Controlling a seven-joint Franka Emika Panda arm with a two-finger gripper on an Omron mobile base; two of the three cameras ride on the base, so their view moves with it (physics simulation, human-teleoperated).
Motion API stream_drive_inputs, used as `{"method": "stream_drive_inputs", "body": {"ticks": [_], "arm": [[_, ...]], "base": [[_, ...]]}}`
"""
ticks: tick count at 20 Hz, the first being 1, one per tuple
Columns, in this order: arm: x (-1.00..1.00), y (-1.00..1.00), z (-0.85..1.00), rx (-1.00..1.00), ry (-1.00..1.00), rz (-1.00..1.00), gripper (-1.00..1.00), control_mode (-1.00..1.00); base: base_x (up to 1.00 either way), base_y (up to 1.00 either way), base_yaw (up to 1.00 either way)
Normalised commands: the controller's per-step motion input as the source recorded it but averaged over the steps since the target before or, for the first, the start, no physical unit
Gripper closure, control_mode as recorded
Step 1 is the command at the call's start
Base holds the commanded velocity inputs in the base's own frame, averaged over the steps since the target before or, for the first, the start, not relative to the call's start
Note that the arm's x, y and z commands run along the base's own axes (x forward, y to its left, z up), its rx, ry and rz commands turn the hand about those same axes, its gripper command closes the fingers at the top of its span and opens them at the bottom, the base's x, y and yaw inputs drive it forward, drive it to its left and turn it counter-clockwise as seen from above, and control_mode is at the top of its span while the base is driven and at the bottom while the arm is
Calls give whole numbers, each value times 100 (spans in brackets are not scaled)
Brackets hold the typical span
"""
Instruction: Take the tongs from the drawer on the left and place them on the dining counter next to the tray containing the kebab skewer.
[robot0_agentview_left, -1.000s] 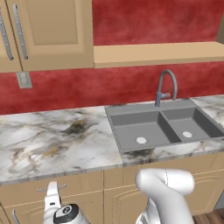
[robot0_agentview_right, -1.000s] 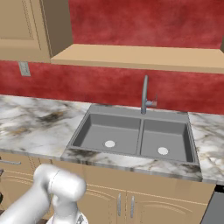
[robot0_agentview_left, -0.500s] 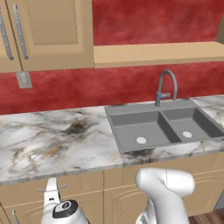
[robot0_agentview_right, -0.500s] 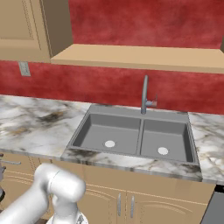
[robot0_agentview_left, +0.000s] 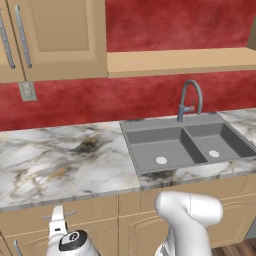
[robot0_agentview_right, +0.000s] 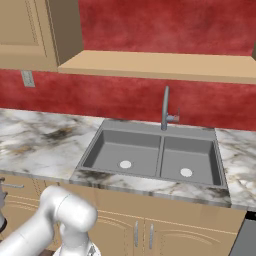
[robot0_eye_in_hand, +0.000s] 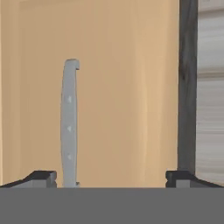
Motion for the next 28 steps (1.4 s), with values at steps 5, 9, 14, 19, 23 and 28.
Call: {"method": "stream_drive_inputs", "body": {"ticks": [5, 9, 14, 19, 23, 28], "arm": [[4, 15, -28, 0, 0, 0, -100, -100], [9, 13, -36, 0, 0, 0, -100, -100], [9, 11, -29, 0, 0, 0, -100, -100], [18, 7, -21, 0, -3, 0, -100, -100], [19, 2, -3, 0, -14, 0, -100, -100], [6, 8, 0, 0, -15, 0, -100, -100]], "base": [[0, 0, 0], [0, 0, 0], [0, 0, 0], [0, 0, 0], [0, 0, 0], [0, 0, 0]]}}
